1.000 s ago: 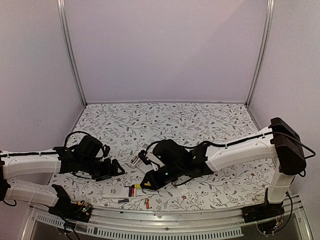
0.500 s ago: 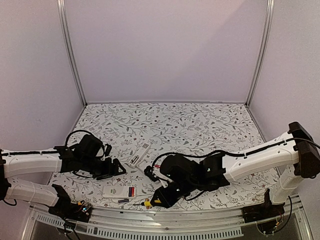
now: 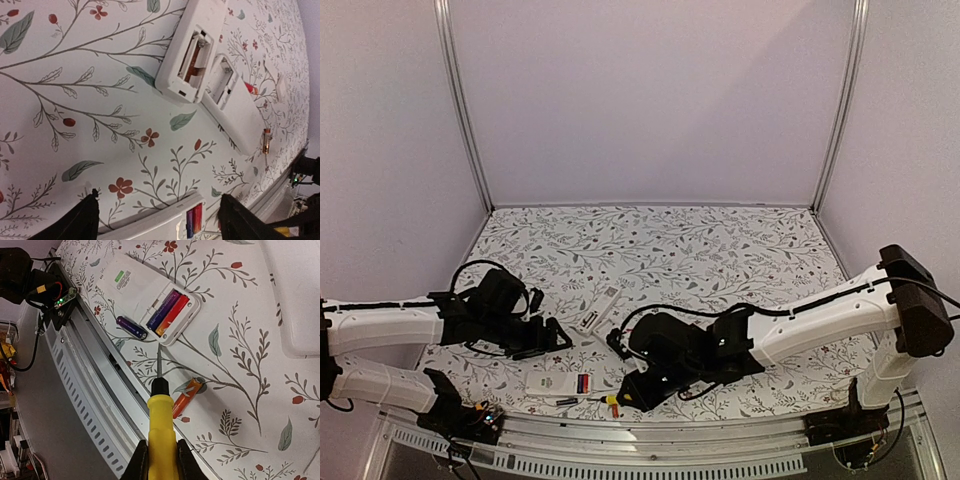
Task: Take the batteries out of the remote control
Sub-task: Adjust the remote control without the battery cover at the center of the board.
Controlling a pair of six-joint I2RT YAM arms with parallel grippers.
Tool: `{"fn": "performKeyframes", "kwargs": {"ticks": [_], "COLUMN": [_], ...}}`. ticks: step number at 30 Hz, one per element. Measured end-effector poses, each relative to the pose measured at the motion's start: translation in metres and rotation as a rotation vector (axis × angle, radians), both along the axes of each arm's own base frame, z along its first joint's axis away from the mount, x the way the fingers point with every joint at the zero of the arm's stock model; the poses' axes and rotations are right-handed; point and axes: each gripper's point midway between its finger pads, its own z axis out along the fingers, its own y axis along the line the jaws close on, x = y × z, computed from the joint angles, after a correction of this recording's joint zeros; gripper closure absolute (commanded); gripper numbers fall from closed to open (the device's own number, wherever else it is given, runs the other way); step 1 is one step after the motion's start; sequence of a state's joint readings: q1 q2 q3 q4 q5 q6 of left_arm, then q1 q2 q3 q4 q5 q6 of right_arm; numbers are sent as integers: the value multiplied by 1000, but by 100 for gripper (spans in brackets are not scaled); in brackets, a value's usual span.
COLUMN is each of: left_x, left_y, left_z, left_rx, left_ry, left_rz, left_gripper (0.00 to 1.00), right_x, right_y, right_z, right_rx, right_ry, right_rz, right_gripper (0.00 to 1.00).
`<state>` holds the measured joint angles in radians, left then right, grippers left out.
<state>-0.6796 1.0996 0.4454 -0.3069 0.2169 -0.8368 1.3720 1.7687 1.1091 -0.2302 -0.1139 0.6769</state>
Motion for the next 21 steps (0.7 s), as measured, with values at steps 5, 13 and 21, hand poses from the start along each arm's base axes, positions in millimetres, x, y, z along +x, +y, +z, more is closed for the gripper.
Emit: {"fn": "performKeyframes", "kwargs": {"ticks": [5, 13, 21], "left_x": [0, -1, -5], "left_y": [0, -1, -1], "left_z": [0, -3, -8], "left_rx": [2, 12, 29], "left_ry": [-3, -7, -2], "left_rz": [-6, -34, -61], "left_gripper": [17, 17, 12], "right_x": [10, 41, 62], "right_y": [7, 8, 26], "right_z": [-1, -2, -4], "right_rx": [6, 20, 47], "right_ry": [-10, -12, -19], "right_rz": [-40, -148, -179], "right_gripper": [100, 100, 100]}}
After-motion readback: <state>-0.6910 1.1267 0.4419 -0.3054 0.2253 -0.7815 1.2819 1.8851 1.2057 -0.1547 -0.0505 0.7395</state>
